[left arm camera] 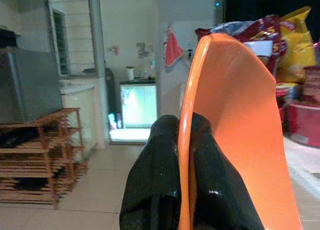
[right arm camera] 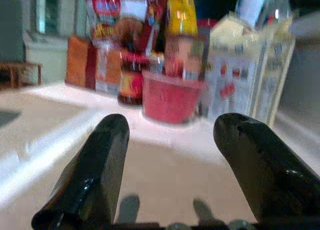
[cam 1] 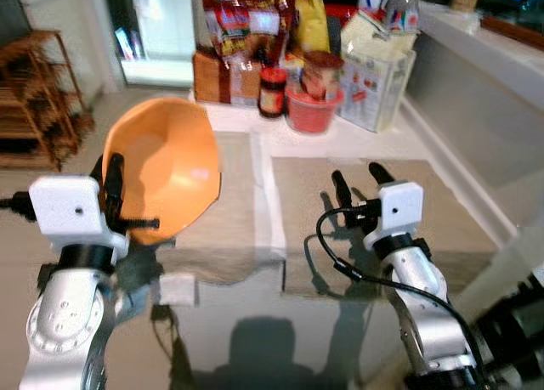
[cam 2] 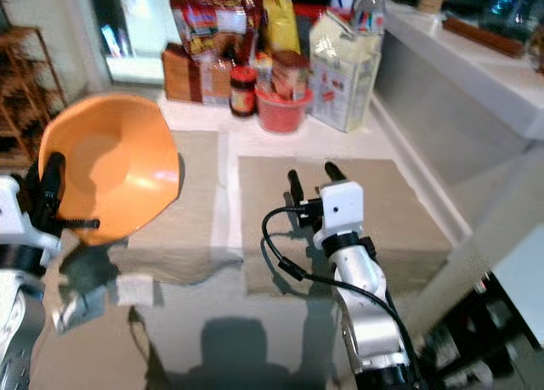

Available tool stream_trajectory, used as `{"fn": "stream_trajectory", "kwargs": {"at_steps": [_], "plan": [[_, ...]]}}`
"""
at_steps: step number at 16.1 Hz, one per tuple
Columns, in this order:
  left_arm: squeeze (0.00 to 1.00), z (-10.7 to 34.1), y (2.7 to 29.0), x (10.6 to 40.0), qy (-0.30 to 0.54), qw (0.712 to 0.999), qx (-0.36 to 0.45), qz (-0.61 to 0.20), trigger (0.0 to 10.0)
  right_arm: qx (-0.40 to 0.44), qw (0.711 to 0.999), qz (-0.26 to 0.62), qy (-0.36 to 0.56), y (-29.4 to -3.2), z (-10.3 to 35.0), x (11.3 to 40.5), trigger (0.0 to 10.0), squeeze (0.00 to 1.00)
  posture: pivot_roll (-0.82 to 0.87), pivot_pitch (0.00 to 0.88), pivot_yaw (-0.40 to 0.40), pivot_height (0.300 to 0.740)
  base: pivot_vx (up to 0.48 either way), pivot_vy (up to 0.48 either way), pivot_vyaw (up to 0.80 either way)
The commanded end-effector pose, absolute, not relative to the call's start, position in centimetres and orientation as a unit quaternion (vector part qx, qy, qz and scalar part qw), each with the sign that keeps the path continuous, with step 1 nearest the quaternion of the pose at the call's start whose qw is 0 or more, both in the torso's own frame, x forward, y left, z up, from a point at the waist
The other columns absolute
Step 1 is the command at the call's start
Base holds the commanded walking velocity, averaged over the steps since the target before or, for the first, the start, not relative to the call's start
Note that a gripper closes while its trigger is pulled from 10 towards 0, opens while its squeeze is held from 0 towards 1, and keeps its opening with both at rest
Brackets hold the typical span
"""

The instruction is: Setting the table

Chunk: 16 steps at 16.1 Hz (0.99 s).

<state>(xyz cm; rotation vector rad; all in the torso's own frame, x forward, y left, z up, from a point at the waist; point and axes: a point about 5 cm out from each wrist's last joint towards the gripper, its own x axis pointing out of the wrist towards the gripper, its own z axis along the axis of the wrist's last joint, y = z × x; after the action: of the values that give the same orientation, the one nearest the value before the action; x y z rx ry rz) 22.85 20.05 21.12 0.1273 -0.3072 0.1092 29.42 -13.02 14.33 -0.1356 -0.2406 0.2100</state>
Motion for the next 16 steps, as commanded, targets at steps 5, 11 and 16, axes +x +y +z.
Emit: {"fn": "stream_trajectory", "kwargs": {"at_steps": [5, 11, 16], "plan": [[0.0, 19.3, 19.34, 23.4, -0.099, 0.994, 0.047, 0.026, 0.0, -0.064, 0.988, 0.092, -0.109, -13.69, 13.86, 29.48, 10.0, 0.0, 0.06, 0.0, -0.041, 0.74, -0.382, 0.0, 0.0], [0.0, 19.14, 19.23, 23.55, -0.093, 0.994, 0.055, 0.028, 0.0, -0.067, 0.987, 0.096, -0.106, -13.65, 13.56, 29.43, 10.0, 0.0, 0.06, 0.0, -0.045, 0.74, -0.371, 0.0, 0.0], [0.0, 18.94, 18.79, 23.64, -0.09, 0.994, 0.067, 0.014, 0.0, -0.068, 0.988, 0.097, -0.101, -13.61, 13.36, 29.49, 10.0, 0.0, 0.06, 0.0, -0.042, 0.74, 0.0, 0.0, 0.0]]}}
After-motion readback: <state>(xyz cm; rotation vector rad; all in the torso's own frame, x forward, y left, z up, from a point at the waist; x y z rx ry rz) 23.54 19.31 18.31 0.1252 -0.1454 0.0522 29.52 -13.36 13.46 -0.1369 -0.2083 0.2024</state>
